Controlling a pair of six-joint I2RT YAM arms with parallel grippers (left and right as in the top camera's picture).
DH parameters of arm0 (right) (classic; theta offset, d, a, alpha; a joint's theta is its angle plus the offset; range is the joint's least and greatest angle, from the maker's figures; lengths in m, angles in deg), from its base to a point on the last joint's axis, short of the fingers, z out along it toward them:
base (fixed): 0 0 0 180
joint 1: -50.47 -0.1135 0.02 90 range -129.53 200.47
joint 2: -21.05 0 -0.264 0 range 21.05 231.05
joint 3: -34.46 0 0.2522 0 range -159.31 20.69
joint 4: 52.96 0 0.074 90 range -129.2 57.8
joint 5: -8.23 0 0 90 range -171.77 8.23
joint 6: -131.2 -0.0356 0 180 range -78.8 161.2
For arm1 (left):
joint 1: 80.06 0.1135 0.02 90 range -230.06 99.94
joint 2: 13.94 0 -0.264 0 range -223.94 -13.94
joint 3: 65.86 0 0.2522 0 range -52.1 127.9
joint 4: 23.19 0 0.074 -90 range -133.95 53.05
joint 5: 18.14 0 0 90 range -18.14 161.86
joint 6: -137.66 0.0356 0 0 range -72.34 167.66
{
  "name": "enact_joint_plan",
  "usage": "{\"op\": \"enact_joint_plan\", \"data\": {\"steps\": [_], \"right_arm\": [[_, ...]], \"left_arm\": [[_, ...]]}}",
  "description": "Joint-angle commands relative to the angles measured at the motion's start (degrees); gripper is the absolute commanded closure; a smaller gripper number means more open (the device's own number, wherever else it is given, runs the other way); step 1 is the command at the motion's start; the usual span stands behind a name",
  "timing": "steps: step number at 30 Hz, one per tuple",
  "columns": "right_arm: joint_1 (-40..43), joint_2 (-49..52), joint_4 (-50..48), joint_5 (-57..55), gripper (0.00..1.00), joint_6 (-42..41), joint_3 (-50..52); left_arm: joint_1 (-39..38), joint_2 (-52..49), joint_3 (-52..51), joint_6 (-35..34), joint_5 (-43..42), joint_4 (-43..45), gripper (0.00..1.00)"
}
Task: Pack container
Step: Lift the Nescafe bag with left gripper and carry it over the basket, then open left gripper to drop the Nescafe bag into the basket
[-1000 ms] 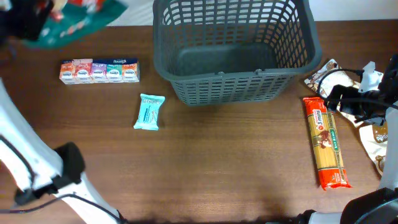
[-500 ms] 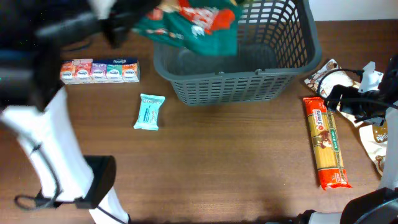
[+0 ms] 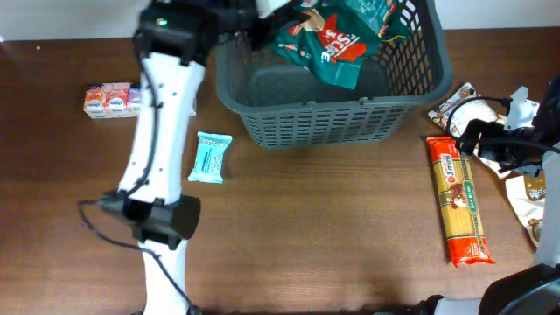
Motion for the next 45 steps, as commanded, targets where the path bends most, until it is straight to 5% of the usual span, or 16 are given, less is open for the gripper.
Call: {"op": "enact_joint_plan", "data": {"steps": [1,11,14,26,32,39,45], "right_arm": [[0.26,0.22,-0.13,0.48,0.01,0.13,-1.18],[0.26,0.22,-0.13,0.50,0.01,0.13,-1.18],[0.26,0.22,-0.13,0.48,0.01,0.13,-1.18],[0.26,0.22,-0.13,0.48,0.01,0.13,-1.18],[0.26,0.22,-0.13,0.48,0.01,0.13,-1.18],[0.26,0.22,-0.13,0.48,0.01,0.13,-1.18],[0.26,0.22,-0.11,0.50,0.01,0.13,-1.18]], "left_arm": [[-1.77,-0.90,0.74,-2.89,4.52,2.29,0.98],[-4.57,-8.09,0.74,-9.38,8.76,3.87,0.98],[-4.61,-8.24,0.74,-10.49,10.49,4.09,0.77],[-4.44,-8.04,3.17,-14.75,11.63,4.42,0.50],[-2.49,-5.62,8.50,-25.46,14.25,2.08,0.29],[2.84,0.90,10.80,-28.00,15.54,-3.85,0.28],[10.95,6.82,10.80,-28.02,26.27,-10.80,0.28]]}}
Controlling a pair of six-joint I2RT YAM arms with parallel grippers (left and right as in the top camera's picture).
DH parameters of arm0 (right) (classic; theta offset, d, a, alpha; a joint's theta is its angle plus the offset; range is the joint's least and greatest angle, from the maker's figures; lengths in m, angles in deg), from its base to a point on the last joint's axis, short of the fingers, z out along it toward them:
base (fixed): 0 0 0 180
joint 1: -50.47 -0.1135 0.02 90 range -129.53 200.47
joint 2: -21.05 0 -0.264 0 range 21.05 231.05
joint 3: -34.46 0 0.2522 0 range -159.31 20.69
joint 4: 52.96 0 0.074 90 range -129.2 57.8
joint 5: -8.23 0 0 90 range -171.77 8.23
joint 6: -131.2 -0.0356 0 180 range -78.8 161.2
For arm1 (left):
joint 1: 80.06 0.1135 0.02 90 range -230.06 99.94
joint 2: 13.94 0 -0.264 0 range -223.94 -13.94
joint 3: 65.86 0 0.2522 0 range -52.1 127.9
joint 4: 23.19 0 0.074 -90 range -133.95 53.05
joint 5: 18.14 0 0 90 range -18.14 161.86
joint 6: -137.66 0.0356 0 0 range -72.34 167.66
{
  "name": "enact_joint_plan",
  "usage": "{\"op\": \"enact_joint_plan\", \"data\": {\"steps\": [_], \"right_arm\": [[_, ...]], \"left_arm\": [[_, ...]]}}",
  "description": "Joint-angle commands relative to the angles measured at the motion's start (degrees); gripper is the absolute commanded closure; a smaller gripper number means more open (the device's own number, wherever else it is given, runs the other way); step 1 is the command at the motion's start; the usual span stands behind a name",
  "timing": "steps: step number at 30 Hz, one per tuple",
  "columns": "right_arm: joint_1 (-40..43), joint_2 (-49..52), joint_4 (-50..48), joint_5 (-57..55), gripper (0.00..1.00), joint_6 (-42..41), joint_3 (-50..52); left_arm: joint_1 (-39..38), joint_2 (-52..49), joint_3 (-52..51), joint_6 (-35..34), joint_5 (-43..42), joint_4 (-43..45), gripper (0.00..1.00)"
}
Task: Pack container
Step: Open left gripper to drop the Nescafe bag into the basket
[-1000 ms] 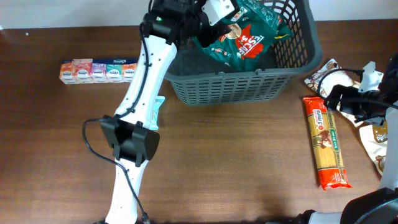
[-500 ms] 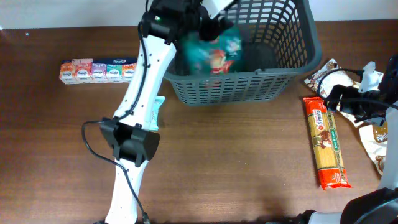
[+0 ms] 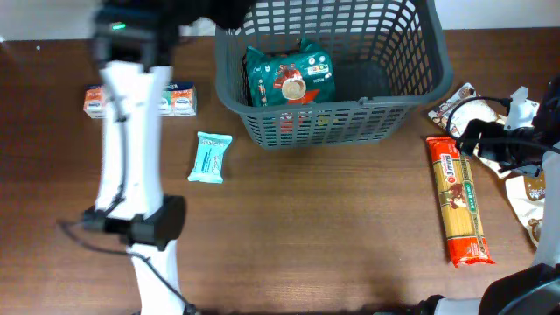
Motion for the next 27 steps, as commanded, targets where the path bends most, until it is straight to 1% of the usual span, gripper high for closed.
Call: {"op": "enact_joint_plan", "data": {"steps": [1,4,6,8,9,12,15,16,17,20,21,22,23,26,27], "right_arm": [[0.26,0.20,-0.11,0.48,0.01,0.13,-1.18],[0.26,0.20,-0.13,0.50,0.01,0.13,-1.18],[0.26,0.20,-0.11,0.48,0.01,0.13,-1.18],[0.26,0.20,-0.13,0.48,0.01,0.13,-1.18],[0.26,0.20,-0.13,0.48,0.01,0.13,-1.18],[0.26,0.20,-0.13,0.48,0.01,0.13,-1.18],[0.26,0.20,-0.11,0.48,0.01,0.13,-1.18],[0.26,0.20,-0.11,0.48,0.01,0.13,-1.18],[0.26,0.20,-0.13,0.48,0.01,0.13,-1.18],[0.26,0.20,-0.13,0.50,0.01,0.13,-1.18],[0.26,0.20,-0.13,0.48,0.01,0.13,-1.18],[0.26,0.20,-0.13,0.48,0.01,0.13,-1.18],[0.26,0.20,-0.11,0.48,0.01,0.13,-1.18],[0.26,0.20,-0.13,0.48,0.01,0.13,-1.18],[0.26,0.20,-0.13,0.48,0.01,0.13,-1.18]], "left_arm": [[5.16,4.04,1.16,-1.20,8.63,-3.39,0.29],[11.10,4.28,1.11,-3.85,10.32,-7.98,0.30],[15.28,3.91,0.33,-8.31,10.32,-10.62,0.30],[19.61,3.26,-0.85,-14.93,10.21,-13.40,0.30],[21.40,2.73,-1.51,-17.11,9.51,-14.49,0.30],[24.26,1.38,-3.08,-17.07,5.75,-16.22,0.30],[24.81,0.24,-5.57,-16.94,2.40,-16.50,0.13],[24.76,-0.07,-6.62,-16.55,1.81,-16.48,0.04],[24.59,-0.48,-7.69,-16.59,1.51,-16.46,0.01],[24.00,-2.19,-11.17,-16.63,2.05,-16.37,0.01],[23.82,-2.69,-12.35,-16.85,2.10,-16.20,0.17],[23.76,-3.34,-13.92,-19.52,2.47,-15.72,0.24],[23.65,-4.04,-15.67,-25.18,3.96,-15.10,0.28],[23.63,-5.92,-20.41,-43.85,9.18,-14.05,0.28],[23.54,-6.43,-21.53,-49.03,10.62,-13.75,0.27]]}}
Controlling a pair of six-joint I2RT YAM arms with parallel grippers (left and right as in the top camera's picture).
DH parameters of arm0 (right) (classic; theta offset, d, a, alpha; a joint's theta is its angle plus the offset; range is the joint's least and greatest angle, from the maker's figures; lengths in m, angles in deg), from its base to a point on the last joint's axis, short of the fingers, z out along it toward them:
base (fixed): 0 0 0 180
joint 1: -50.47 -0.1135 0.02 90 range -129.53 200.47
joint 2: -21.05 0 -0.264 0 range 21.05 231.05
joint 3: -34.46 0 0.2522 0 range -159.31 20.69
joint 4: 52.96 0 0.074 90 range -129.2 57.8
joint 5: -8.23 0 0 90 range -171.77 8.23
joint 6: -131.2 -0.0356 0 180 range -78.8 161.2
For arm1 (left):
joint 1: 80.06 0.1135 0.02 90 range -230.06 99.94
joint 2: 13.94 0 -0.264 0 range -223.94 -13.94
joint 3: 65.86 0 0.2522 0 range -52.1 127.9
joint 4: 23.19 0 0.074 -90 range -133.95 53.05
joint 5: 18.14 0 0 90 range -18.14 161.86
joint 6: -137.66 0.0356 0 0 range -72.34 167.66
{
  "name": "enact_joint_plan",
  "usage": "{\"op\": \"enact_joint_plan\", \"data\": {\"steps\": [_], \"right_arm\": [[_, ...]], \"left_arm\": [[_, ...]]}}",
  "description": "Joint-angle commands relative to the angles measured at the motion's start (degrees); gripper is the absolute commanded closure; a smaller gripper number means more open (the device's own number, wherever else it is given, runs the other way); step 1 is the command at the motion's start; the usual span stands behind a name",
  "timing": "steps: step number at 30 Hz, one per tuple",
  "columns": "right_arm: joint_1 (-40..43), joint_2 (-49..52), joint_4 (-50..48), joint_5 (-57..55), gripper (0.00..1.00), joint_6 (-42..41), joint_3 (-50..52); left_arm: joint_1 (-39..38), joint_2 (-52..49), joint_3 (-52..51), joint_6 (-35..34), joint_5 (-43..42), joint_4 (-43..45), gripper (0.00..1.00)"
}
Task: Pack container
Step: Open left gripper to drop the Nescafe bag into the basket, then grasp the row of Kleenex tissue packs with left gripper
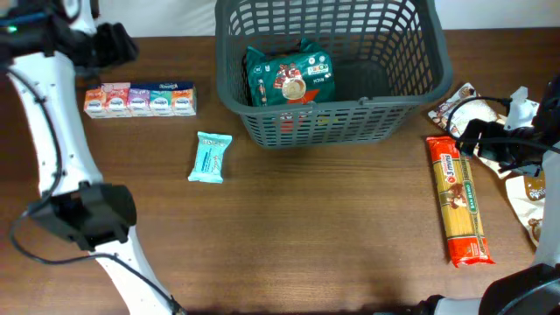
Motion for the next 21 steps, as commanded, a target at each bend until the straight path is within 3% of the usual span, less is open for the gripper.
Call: {"op": "enact_joint_plan", "data": {"steps": [1,5,10,21], "right_arm": [[0.26,0.17,-0.13,0.50,0.01,0.09,-1.18],[0.26,0.17,-0.13,0.48,0.01,0.09,-1.18],[0.26,0.17,-0.13,0.50,0.01,0.09,-1.18],[0.26,0.17,-0.15,0.50,0.01,0.09,-1.18]], "left_arm": [[-0.09,-3.32,-4.44,-23.69,6.10,1.33,0.27],[-1.66,-4.28,-7.06,-33.35,11.34,5.88,0.27],[-4.66,-4.46,-7.41,-39.39,22.95,9.90,0.13],[-5.05,-8.46,-7.50,-48.57,24.11,9.31,0.13]]}}
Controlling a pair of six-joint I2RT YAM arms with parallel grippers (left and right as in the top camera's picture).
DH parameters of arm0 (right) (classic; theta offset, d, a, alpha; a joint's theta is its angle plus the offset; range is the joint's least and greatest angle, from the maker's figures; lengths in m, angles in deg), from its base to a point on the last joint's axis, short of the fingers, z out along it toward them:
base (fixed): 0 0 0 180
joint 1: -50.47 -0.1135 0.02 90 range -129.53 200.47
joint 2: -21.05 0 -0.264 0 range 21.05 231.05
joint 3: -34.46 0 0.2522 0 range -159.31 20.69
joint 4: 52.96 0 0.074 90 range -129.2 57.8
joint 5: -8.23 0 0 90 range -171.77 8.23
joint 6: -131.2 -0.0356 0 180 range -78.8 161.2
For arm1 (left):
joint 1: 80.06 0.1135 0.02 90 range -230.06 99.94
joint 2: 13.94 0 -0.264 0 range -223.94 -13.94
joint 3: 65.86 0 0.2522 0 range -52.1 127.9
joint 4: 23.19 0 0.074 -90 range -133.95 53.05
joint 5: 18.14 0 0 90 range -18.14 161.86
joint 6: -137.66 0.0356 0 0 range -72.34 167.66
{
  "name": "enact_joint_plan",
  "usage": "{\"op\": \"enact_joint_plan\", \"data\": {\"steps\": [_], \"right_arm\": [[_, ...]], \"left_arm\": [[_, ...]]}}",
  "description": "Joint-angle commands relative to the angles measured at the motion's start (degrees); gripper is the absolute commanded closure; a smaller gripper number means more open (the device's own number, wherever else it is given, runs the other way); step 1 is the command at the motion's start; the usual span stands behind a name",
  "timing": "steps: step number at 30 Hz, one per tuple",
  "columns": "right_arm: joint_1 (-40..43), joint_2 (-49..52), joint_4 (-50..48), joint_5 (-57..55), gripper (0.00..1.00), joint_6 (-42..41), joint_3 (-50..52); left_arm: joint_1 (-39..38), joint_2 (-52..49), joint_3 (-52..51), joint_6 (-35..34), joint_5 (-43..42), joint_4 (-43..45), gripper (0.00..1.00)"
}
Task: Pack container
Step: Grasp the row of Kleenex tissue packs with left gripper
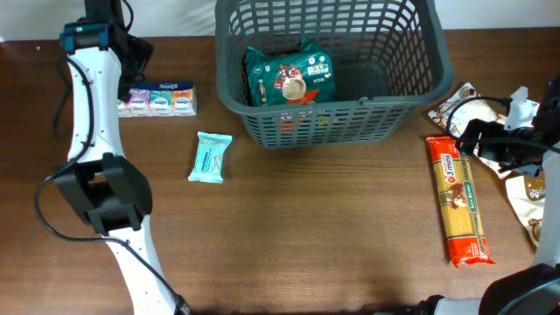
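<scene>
A grey plastic basket [332, 122] stands at the back centre with a green snack bag [289, 77] lying in its left half. My left gripper [133, 58] hovers at the back left over the left end of a row of small cartons [162, 101]; its jaws are too dark to read. A teal wrapped bar [210, 157] lies in front of the basket's left corner. A long spaghetti pack [459, 199] lies at the right. My right gripper [472, 136] rests by a brown-and-white pouch [448, 108], its jaws unclear.
Another pale pouch [530, 199] lies at the right edge under the right arm. The left arm's white links [92, 122] run from its base near the front left up to the back edge. The brown table [306, 245] spreads in front.
The left arm has swung rightward from the far back-left corner; its gripper now sits over the left end of the carton row, hiding the first cartons. The right arm has not moved.
The left gripper first held the green snack bag above the basket. Then the bag lay inside the basket and the arm was left of it. Later the gripper was at the far back left, and now it is over the carton row.
</scene>
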Motion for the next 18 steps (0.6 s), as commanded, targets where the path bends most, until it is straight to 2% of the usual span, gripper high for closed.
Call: {"op": "enact_joint_plan", "data": {"steps": [1,2,4,13,18], "right_arm": [[0.26,0.17,-0.15,0.50,0.01,0.11,-1.18],[0.26,0.17,-0.13,0.48,0.01,0.11,-1.18],[0.26,0.17,-0.15,0.48,0.01,0.09,-1.18],[0.26,0.17,-0.15,0.48,0.01,0.11,-1.18],[0.26,0.17,-0.15,0.50,0.01,0.11,-1.18]], "left_arm": [[1.09,-2.91,0.07,-4.37,2.16,-0.42,0.13],[1.25,-3.65,0.07,-4.39,2.40,-0.39,0.13],[1.49,-4.72,0.07,-4.59,2.80,-0.39,0.06],[1.92,-9.03,0.07,-8.68,2.29,2.21,0.05],[1.92,-10.97,0.07,-13.29,2.29,2.27,0.05]]}}
